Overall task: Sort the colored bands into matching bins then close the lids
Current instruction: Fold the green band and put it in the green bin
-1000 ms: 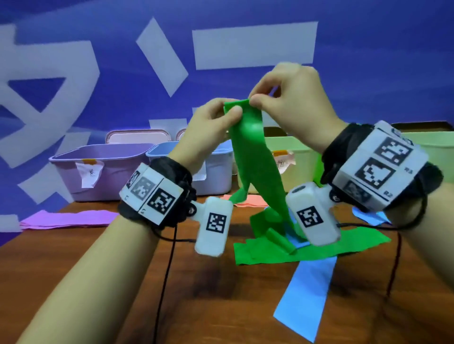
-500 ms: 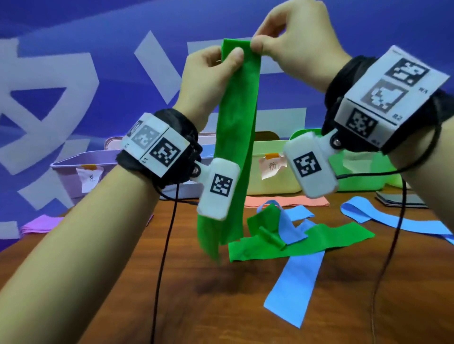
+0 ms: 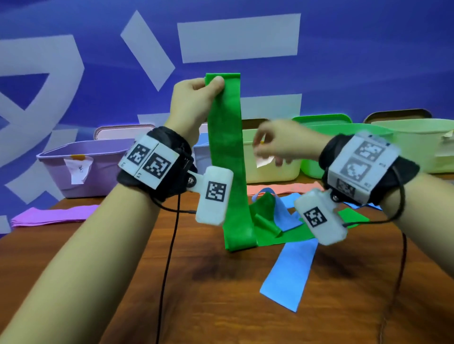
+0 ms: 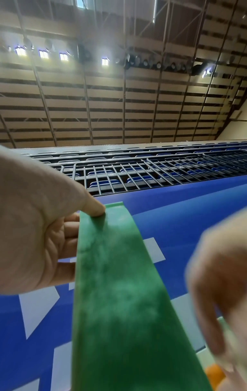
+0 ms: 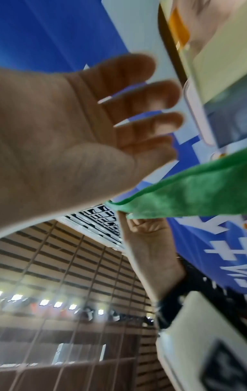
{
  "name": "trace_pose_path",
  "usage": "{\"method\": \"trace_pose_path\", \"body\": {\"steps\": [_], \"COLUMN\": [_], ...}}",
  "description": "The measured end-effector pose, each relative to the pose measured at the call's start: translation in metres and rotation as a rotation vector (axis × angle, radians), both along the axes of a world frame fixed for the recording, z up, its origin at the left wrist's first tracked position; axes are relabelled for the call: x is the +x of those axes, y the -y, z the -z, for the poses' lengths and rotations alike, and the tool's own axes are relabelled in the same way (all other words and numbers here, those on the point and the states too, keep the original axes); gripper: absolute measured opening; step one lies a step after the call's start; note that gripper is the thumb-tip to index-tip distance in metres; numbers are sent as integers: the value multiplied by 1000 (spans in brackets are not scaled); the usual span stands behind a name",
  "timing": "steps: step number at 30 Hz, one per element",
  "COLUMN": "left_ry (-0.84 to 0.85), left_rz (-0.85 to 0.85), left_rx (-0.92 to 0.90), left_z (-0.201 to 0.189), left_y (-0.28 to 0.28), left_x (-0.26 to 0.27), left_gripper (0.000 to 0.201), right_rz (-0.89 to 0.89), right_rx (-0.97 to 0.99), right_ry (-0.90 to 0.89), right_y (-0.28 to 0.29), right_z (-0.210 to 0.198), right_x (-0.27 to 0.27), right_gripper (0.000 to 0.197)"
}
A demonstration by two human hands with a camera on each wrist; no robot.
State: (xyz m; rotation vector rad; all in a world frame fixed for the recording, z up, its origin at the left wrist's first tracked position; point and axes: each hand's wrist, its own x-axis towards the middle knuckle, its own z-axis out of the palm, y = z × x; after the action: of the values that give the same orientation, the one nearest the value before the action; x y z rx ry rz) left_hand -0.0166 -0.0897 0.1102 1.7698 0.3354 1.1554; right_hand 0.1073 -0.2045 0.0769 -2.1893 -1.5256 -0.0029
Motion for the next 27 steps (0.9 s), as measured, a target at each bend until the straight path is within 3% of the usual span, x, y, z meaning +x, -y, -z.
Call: {"method": "trace_pose_path", "body": {"steps": [2, 4, 8, 12, 15, 16, 17, 19, 24, 27], "left_ry": [20, 41, 86, 109, 128, 141, 157, 184, 208, 169], "left_rz": [-8, -10, -8, -5, -32, -48, -67, -114, -203, -180], "left_rx": [-12, -12, 3, 10, 24, 32, 41, 63, 80, 66], "left_z": [3, 7, 13, 22, 22, 20, 18, 16, 17, 22], "left_y": [-2, -5, -10, -19, -30, -34, -39, -48, -65, -67], "left_x": [3, 7, 11, 11, 6, 3, 0, -5, -11, -7], "left_gripper": [20, 19, 17, 16, 18, 19, 18, 18, 19, 20], "right_rz": [-76, -148, -157, -166, -175, -171, -167, -148, -63, -104], "right_rx": [-284, -424, -427, -491, -492, -478, -461, -392, 57, 342], "right_ry": [32, 115, 302, 215, 200, 208, 206, 165, -12, -235], "right_y": [-2, -6, -17, -25, -30, -32, -34, -37, -39, -41], "right_z": [24, 43, 66, 76, 81, 81, 82, 77, 36, 16], "right_x": [0, -1, -2, 0, 3, 5, 8, 13, 20, 10], "right_gripper": [3, 10, 20, 38, 30, 17, 16, 29, 20, 19]}}
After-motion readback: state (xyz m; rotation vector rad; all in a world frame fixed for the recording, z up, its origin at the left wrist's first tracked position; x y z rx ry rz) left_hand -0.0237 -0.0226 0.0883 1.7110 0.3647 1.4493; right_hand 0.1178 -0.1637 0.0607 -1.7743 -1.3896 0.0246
